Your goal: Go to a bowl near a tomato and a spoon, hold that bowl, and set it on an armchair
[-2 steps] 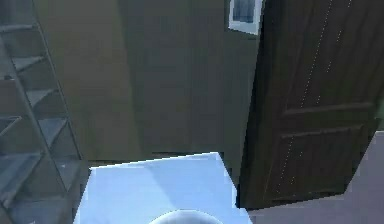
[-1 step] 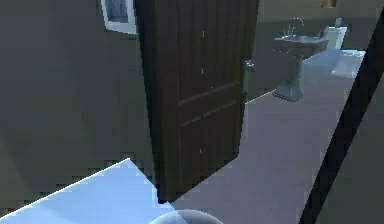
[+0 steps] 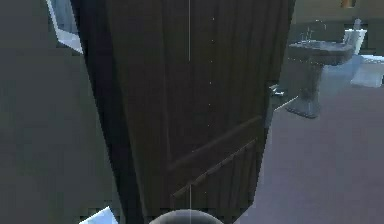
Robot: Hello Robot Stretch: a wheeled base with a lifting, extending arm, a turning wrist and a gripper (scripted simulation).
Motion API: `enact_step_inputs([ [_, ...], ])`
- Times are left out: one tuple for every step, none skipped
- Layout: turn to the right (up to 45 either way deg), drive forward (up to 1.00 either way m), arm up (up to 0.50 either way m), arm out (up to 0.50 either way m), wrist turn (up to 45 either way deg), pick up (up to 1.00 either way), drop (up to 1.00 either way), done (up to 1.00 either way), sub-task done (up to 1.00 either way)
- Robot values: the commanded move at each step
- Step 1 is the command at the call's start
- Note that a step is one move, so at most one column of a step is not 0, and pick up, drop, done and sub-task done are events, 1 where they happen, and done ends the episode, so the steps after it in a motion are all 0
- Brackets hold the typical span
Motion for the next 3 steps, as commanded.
enact_step_inputs([
  [45.0,0.00,0.00,0.00,0.0,0.00,0.00,0.00,0.00],
  [0.0,0.40,0.00,0.00,0.0,0.00,0.00,0.00,0.00],
  [6.0,0.00,0.00,0.00,0.0,0.00,0.00,0.00,0.00],
])
